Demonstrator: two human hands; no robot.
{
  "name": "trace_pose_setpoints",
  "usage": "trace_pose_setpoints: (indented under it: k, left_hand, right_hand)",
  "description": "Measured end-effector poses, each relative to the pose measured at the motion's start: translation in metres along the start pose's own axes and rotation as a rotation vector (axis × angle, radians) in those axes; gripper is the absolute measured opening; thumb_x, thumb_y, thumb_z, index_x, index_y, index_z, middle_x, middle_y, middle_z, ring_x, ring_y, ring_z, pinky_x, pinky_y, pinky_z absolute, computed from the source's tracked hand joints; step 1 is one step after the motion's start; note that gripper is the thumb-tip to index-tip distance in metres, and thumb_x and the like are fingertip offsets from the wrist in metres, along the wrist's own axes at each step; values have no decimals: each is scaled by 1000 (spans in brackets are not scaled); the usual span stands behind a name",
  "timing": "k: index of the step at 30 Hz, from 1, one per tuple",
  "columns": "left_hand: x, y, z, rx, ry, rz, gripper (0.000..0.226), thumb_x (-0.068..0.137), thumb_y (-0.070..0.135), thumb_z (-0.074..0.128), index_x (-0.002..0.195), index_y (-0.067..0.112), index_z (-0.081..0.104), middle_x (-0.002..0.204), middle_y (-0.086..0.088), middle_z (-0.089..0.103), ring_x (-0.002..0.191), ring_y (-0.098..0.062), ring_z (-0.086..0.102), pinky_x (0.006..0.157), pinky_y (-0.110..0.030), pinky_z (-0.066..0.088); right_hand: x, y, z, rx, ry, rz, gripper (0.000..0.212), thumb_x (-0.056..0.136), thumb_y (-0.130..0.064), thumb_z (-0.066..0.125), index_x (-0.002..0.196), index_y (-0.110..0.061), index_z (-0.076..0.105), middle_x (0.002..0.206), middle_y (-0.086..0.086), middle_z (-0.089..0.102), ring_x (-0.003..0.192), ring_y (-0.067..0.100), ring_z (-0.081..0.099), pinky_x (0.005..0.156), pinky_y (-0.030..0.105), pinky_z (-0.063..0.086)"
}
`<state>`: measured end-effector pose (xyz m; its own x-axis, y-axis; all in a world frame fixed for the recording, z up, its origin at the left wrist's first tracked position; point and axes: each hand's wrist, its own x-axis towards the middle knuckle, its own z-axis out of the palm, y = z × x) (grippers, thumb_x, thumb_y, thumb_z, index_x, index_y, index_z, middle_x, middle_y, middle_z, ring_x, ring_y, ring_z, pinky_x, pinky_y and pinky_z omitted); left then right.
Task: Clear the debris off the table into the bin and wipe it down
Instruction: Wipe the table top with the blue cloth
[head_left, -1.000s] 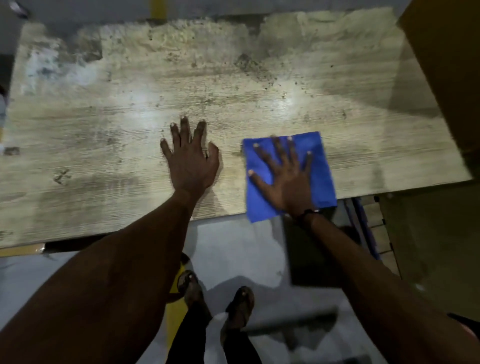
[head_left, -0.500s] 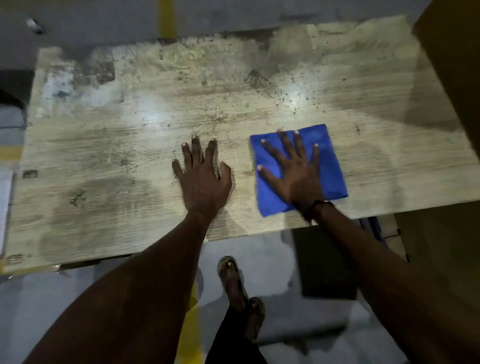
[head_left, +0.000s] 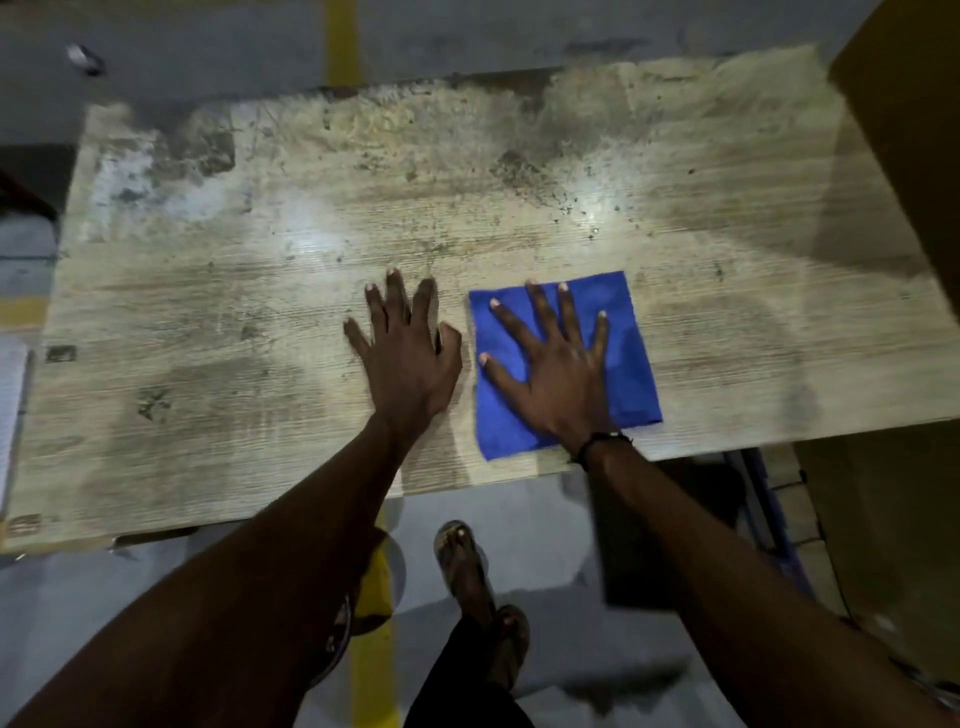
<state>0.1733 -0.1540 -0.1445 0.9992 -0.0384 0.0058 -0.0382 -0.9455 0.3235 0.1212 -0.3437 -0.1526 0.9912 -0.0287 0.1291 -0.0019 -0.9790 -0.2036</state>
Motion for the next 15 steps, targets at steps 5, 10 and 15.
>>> trace_pose_setpoints:
  k: [5,10,15]
  left_hand:
    - [86,3,-3,-26,-50,38,69,102,53,31,166,29,28,177,-9,8,164,-34,2,124,-71,-1]
    - [91,0,9,27,1,36,67,104,54,25,168,34,19,178,-7,5,164,-33,0,125,-71,0]
    - [91,6,3,-6,30,5,68,101,54,29,166,34,27,178,-5,10,164,-31,4,125,-71,2]
  right_hand:
    - [67,28,-1,39,-12,200,73,98,-80,33,164,-49,27,177,-2,16,164,30,6,124,73,3]
    - [29,2,-4,-23,30,205,71,101,-76,33,164,-46,27,177,1,18,164,32,8,125,71,1]
    - [-20,-16,-13,-6,-70,133,71,99,-79,32,164,-51,22,178,-6,9,165,26,-2,126,68,1]
